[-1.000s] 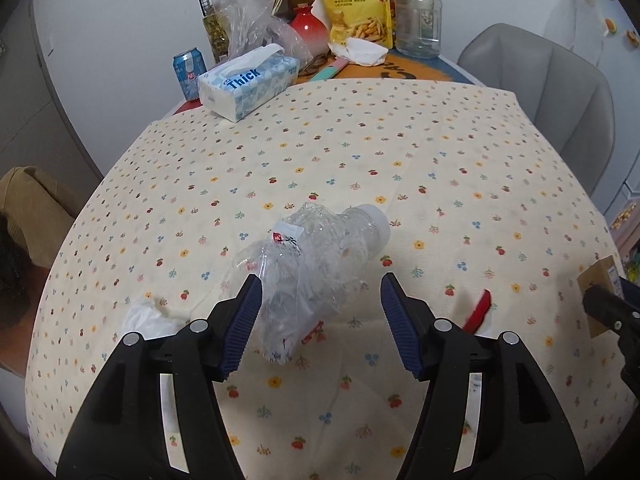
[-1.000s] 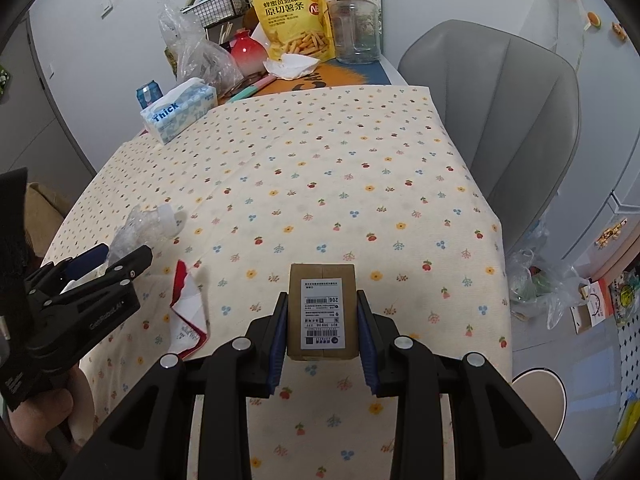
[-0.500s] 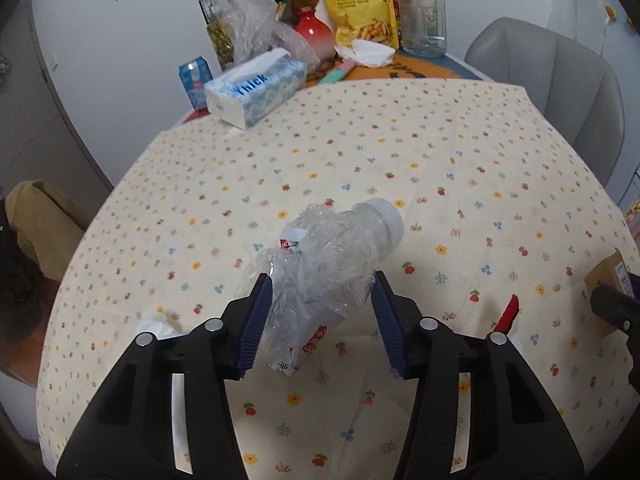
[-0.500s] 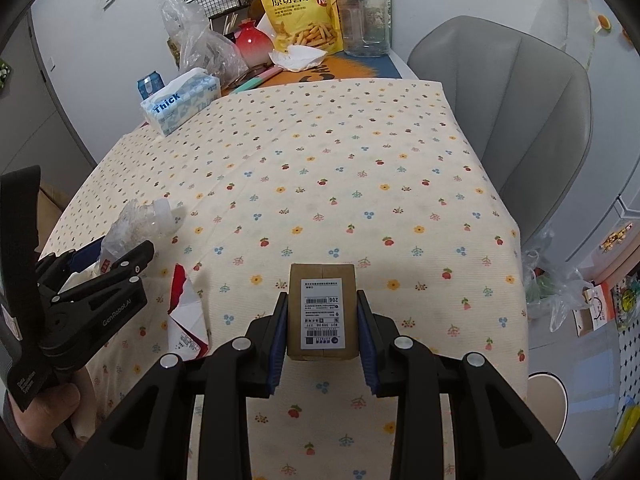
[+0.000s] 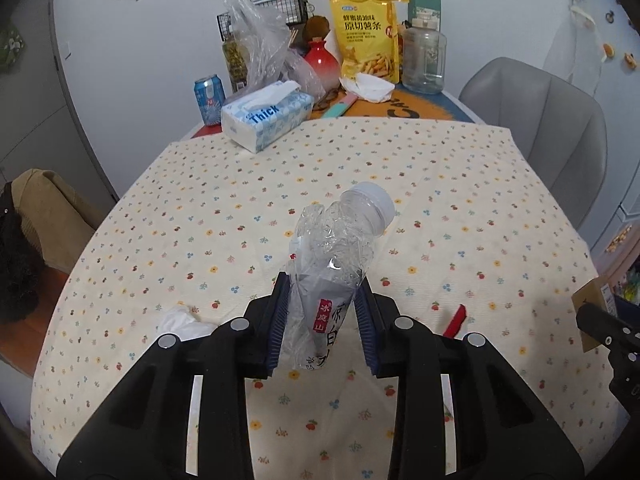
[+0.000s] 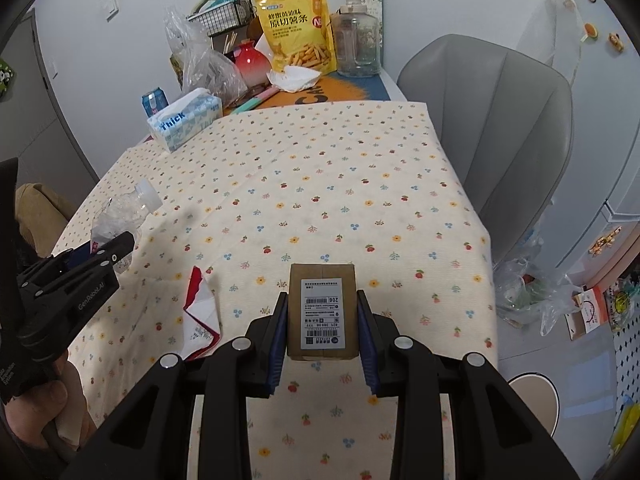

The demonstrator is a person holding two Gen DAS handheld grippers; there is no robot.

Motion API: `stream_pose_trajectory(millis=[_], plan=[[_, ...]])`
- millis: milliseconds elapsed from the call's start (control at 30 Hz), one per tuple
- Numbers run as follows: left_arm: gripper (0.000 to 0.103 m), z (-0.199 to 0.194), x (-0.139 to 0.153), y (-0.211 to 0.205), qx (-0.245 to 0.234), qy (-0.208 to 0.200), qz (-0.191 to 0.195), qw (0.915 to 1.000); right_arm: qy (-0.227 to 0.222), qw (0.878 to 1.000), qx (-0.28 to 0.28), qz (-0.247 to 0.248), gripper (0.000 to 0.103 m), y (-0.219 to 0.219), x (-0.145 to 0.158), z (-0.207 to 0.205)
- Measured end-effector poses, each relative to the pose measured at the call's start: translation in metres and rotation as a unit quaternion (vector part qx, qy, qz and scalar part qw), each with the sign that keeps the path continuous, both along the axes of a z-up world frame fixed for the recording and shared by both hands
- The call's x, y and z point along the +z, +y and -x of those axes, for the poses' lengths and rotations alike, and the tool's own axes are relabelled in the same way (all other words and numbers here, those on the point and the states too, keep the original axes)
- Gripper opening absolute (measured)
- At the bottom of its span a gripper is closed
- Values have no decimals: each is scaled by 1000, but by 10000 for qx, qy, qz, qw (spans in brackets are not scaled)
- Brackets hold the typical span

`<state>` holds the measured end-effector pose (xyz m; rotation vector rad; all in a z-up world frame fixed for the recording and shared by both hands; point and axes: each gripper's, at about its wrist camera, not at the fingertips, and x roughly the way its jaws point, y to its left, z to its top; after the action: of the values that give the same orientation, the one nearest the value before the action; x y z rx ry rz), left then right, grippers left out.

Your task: Collect trash

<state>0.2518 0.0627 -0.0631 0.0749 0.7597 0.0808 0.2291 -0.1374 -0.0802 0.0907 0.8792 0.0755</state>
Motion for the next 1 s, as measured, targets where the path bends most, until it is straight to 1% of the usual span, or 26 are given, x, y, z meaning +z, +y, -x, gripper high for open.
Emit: stream_pose_trajectory(millis=[267, 400, 700, 1000], plan=[[32, 28, 20, -18, -147, -246, 40, 9996, -277, 9996, -42, 23, 31, -8, 24, 30], [32, 42, 28, -32, -255, -346, 80, 9990, -435, 9989, -154, 129, 31, -17, 36, 49], [32, 71, 42, -75, -623, -552, 249, 9962, -636, 9960, -543, 304, 31, -55, 52, 86], [32, 88, 53, -130, -1126, -677, 386, 9906, -766, 9893, -1122, 522, 31, -104, 65, 119]])
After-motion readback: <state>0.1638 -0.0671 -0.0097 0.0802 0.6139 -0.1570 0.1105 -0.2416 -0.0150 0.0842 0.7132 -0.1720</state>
